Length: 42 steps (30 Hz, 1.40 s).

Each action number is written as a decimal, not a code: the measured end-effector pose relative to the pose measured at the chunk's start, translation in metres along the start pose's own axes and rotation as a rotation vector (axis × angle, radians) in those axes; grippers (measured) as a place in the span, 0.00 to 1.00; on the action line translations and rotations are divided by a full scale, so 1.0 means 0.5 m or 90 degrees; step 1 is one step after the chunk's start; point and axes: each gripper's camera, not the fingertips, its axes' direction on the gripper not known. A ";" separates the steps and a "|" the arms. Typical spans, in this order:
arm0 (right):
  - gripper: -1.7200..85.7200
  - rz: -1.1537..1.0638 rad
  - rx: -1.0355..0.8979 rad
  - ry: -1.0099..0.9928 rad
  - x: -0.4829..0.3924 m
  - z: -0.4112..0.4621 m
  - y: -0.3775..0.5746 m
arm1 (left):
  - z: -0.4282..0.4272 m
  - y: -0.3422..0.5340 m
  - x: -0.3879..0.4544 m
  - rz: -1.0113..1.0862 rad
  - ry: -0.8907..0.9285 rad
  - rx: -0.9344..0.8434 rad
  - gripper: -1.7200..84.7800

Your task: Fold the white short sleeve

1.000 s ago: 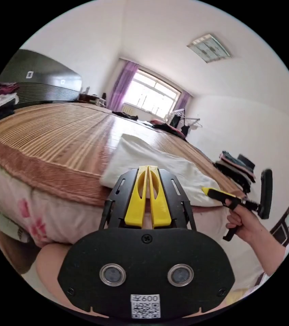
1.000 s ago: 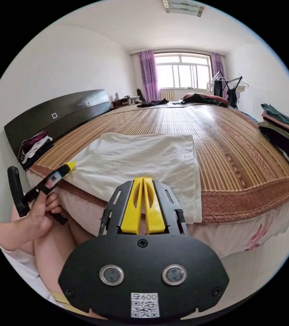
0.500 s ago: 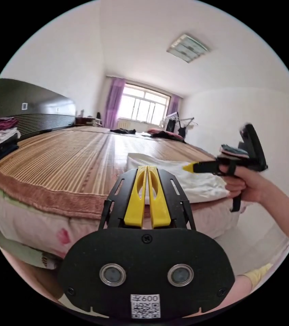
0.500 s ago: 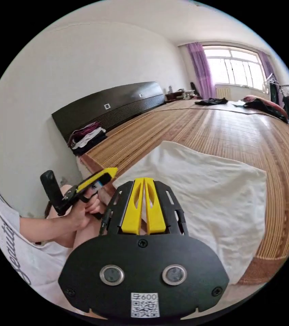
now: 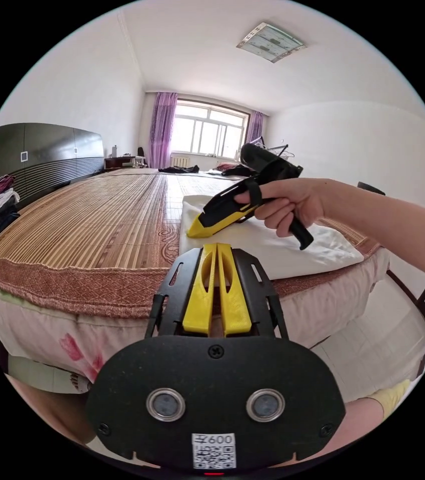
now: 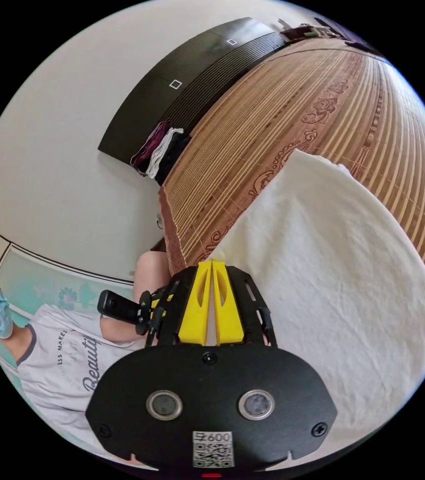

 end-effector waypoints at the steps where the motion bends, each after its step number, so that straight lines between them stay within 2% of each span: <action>1: 0.01 0.009 0.004 -0.026 0.013 -0.023 -0.022 | 0.001 0.000 0.005 0.000 0.000 -0.001 0.02; 3: 0.01 0.037 0.037 -0.005 0.035 -0.063 -0.054 | 0.002 0.001 0.015 0.002 -0.002 0.001 0.02; 7: 0.01 0.077 0.055 -0.064 0.085 -0.130 -0.134 | 0.005 0.003 0.039 0.011 -0.015 -0.001 0.02; 10: 0.01 0.101 0.107 -0.021 0.094 -0.183 -0.173 | 0.006 0.004 0.047 0.010 -0.012 -0.001 0.02; 12: 0.01 0.114 0.100 -0.022 0.094 -0.198 -0.198 | 0.007 0.005 0.053 0.011 -0.014 0.000 0.02; 16: 0.01 0.034 0.084 0.073 0.025 -0.206 -0.225 | 0.008 0.007 0.065 0.012 -0.019 0.001 0.02; 17: 0.01 0.010 0.120 0.132 -0.001 -0.223 -0.223 | 0.008 0.008 0.067 0.012 -0.018 0.001 0.02; 19: 0.01 0.003 0.170 0.165 -0.021 -0.257 -0.220 | 0.008 0.010 0.071 0.013 -0.019 0.000 0.02; 22: 0.01 0.062 0.292 0.245 -0.039 -0.324 -0.197 | 0.007 0.012 0.076 0.015 -0.020 0.001 0.02; 24: 0.01 0.027 0.326 0.243 -0.060 -0.350 -0.181 | 0.006 0.014 0.079 0.016 -0.021 0.001 0.02; 27: 0.01 -0.074 0.163 0.013 -0.069 -0.337 -0.198 | 0.005 0.017 0.082 0.017 -0.022 0.003 0.02; 29: 0.01 -0.120 -0.040 -0.139 -0.086 -0.280 -0.199 | 0.003 0.020 0.085 0.018 -0.023 0.004 0.02; 32: 0.01 -0.169 -0.206 -0.100 -0.131 -0.215 -0.170 | 0.002 0.023 0.086 0.018 -0.023 0.005 0.02; 33: 0.01 -0.168 -0.223 -0.086 -0.133 -0.207 -0.166 | 0.002 0.023 0.087 0.018 -0.023 0.005 0.02; 39: 0.01 -0.072 -0.118 -0.155 -0.099 -0.261 -0.185 | -0.001 0.027 0.089 0.021 -0.027 0.002 0.02; 42: 0.01 0.035 -0.006 -0.088 -0.061 -0.320 -0.190 | -0.003 0.029 0.089 0.022 -0.028 0.003 0.02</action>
